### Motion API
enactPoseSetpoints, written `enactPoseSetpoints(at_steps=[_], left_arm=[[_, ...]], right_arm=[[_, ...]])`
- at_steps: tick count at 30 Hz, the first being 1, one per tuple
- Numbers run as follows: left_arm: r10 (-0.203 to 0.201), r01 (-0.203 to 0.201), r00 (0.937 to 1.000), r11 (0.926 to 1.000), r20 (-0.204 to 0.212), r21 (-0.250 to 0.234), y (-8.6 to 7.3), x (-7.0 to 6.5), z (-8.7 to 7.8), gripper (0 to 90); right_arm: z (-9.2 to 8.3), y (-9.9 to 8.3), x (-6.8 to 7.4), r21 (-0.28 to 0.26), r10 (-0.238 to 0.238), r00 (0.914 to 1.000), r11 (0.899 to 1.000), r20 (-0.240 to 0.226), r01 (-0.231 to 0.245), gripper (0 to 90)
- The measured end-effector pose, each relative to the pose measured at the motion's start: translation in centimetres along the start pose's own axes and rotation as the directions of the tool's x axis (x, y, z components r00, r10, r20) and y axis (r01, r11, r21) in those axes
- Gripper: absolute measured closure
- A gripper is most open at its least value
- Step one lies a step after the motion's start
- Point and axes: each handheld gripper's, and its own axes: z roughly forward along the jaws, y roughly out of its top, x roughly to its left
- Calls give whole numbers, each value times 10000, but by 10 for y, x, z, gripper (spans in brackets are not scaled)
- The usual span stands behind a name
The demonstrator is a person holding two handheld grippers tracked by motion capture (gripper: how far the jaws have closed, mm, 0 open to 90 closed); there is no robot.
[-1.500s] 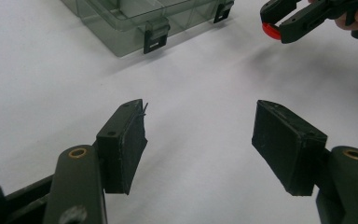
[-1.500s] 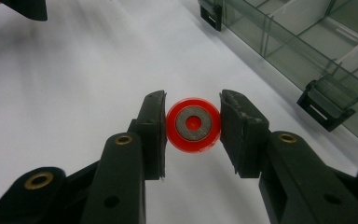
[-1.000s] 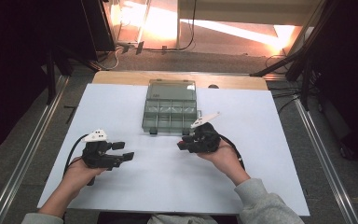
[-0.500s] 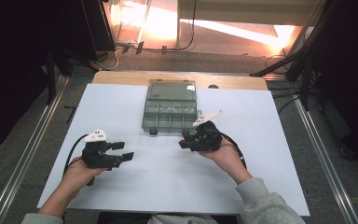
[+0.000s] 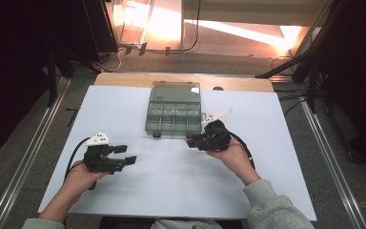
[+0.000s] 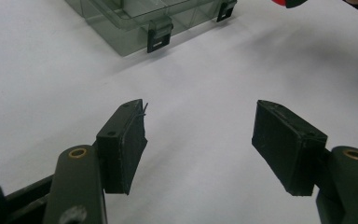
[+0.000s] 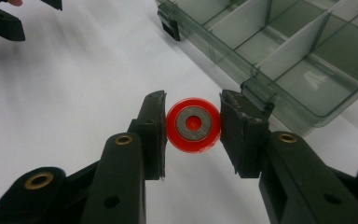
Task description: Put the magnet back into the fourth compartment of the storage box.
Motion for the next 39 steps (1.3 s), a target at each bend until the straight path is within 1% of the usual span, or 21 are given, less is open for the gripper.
enactPoseSetpoints(at_steps=[10, 12, 15, 20, 23, 26, 30, 35, 39], left_arm=[[-43, 43, 10000, 10000, -72, -39, -3, 0, -3, 343], [-82, 81, 9999, 10000, -100, -44, -4, 1, -4, 343], [-31, 31, 9999, 10000, -103, 19, -5, 2, -5, 343], [-109, 109, 9998, 9999, -155, -39, -6, 2, -5, 343], [-81, 78, 9997, 9999, -235, -89, -6, 1, -7, 343], [-149, 144, 9996, 9997, -247, -208, -6, 0, -10, 343], [-123, 118, 9995, 9998, -283, -149, -7, 0, -10, 343], [-158, 152, 9993, 9998, -346, -151, -8, 0, -10, 343], [-183, 170, 9988, 9994, -452, -300, -8, 1, -13, 343]], right_arm=[[-4, 5, -5, -139, 52, 9999, 9999, 126, -50, 632], [-4, 6, -6, -155, 53, 9999, 9999, 119, -52, 633], [-3, 8, -8, -169, 95, 9998, 9998, 160, -92, 633], [-1, 10, -10, -163, 120, 9997, 9998, 196, -116, 633], [-2, 11, -12, -218, 166, 9992, 9996, 351, -158, 633], [-4, 11, -14, -285, 219, 9984, 9994, 527, -204, 633], [-5, 12, -17, -389, 284, 9977, 9989, 621, -261, 633], [-5, 15, -19, -379, 318, 9970, 9989, 702, -292, 632], [-4, 18, -21, -388, 350, 9964, 9987, 776, -321, 633]])
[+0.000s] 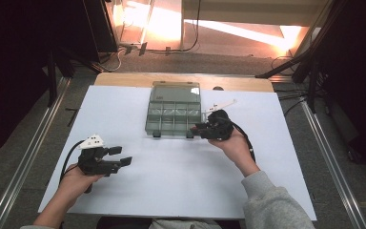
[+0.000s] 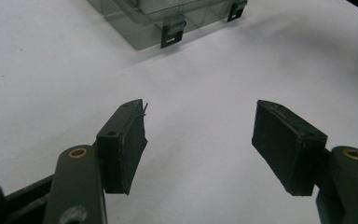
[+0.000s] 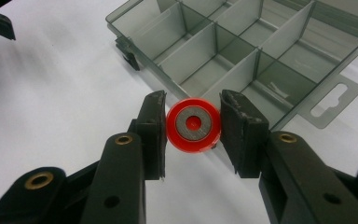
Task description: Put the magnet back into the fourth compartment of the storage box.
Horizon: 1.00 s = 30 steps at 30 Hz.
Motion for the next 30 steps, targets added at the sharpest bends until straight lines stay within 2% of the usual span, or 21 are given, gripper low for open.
enactPoseSetpoints(at_steps=[9, 19, 30], left_arm=[[-114, 114, 9999, 9999, -33, -1, -2, 1, -2, 343], [-99, 99, 10000, 9999, 7, 26, -3, 2, -2, 343], [-59, 59, 10000, 9999, 36, 110, -3, 1, 0, 343]], right_arm=[[4, 13, -10, -92, 224, 9996, 9997, 164, -223, 633], [8, 20, -10, 167, 363, 9977, 9992, 580, -373, 633], [11, 28, -21, 22, 542, 9950, 9985, 839, -546, 633]])
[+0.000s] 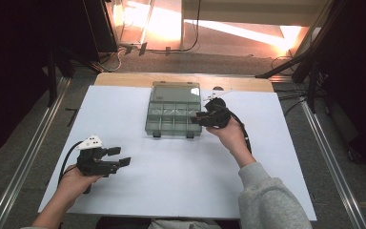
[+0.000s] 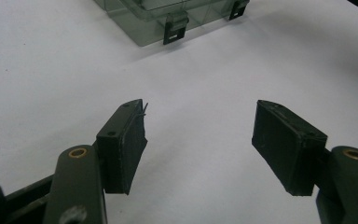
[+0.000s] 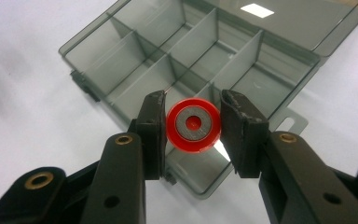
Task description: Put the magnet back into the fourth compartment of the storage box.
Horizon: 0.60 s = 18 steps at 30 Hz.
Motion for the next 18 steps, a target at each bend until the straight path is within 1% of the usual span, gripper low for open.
enactPoseSetpoints(at_steps=[5, 7, 10, 14, 16, 17, 18], left_arm=[[35, -35, 10000, 10000, 39, -15, 0, 0, 1, 343], [16, -16, 10000, 10000, 28, -13, 0, -1, 1, 343], [32, -32, 10000, 10000, 50, -2, 0, 0, 1, 343], [-4, 4, 10000, 10000, 48, 5, 0, 0, 1, 343], [2, -2, 10000, 10000, 69, -35, 0, 0, 2, 343], [6, -6, 10000, 10000, 79, 22, 0, 0, 1, 343], [-18, 18, 10000, 10000, 75, 44, 0, 0, 2, 343]], right_arm=[[4, 0, -4, 31, 77, 9999, 10000, 104, -77, 632], [6, 2, -5, 143, 107, 9999, 9998, 128, -109, 632], [7, 5, -7, 72, 108, 9998, 9999, 181, -109, 633], [9, 9, -9, 124, 16, 9997, 9999, 252, -19, 632], [9, 10, -10, 28, 55, 9996, 10000, 263, -56, 632], [10, 11, -11, -14, 62, 9996, 10000, 275, -62, 632], [10, 12, -12, 38, 88, 9995, 10000, 295, -90, 632]])
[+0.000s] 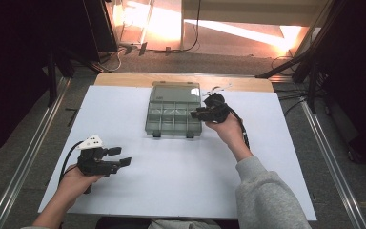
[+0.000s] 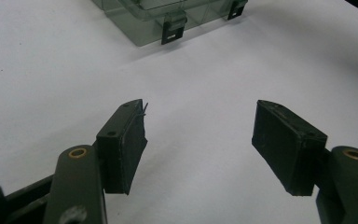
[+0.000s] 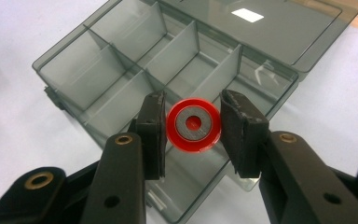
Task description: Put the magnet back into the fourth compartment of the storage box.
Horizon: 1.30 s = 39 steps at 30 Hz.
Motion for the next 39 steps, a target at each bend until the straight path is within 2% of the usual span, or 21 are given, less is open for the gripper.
enactPoseSetpoints(at_steps=[13, 39], left_arm=[[55, -55, 10000, 10000, -6, 69, 0, 0, 2, 343], [60, -60, 10000, 10000, -27, 46, -1, 0, 1, 343]], right_arm=[[10, 9, -8, -102, 76, 9998, 9999, 167, -74, 632], [29, 14, -17, -238, 294, 9977, 9993, 609, -280, 631]])
